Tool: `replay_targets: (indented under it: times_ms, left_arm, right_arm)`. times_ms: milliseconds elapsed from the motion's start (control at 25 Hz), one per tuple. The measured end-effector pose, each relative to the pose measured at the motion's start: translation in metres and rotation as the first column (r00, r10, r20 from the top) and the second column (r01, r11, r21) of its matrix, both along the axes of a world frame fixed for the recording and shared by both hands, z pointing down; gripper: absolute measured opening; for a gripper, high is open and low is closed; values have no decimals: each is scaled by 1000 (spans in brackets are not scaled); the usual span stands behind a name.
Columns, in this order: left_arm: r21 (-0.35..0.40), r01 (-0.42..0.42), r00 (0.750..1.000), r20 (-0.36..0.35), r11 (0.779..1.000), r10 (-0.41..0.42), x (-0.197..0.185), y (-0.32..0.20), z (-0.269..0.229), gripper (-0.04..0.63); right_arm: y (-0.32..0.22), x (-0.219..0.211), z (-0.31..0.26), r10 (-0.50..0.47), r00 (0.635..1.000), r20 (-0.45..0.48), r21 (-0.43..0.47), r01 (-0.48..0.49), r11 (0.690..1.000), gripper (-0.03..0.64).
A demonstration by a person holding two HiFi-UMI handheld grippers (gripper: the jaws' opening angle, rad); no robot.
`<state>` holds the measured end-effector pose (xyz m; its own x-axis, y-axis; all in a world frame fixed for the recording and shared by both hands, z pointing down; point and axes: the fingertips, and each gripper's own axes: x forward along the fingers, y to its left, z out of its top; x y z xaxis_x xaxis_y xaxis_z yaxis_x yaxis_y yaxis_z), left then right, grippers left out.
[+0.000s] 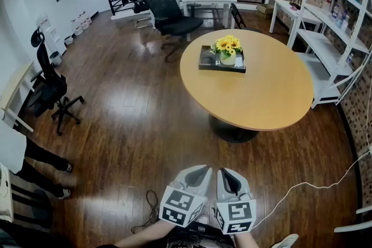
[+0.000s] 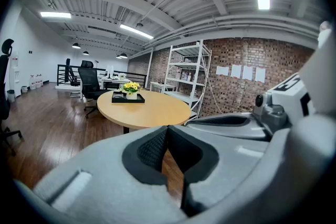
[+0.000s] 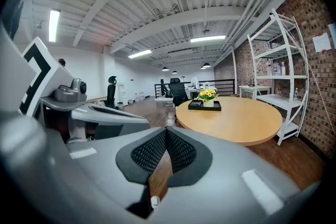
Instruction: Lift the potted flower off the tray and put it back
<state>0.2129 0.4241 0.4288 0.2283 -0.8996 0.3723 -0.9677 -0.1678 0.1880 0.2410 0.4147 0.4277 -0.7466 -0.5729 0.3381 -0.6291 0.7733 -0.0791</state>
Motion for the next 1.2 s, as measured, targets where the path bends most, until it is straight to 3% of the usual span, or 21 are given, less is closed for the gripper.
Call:
replay_targets:
  times_ms: [600,1200]
  left_arm:
    - [-6,-41,999,-8,999,41,-65,-108,10,5]
    - [4,-167,984,-55,986,167,-152,-231,7,5]
  right_arm:
    - [-104,-66,15,34,999,-30,-8,-34,999,-2]
    - [-223,-155,10,157,985,-74,-10,-159,987,-2]
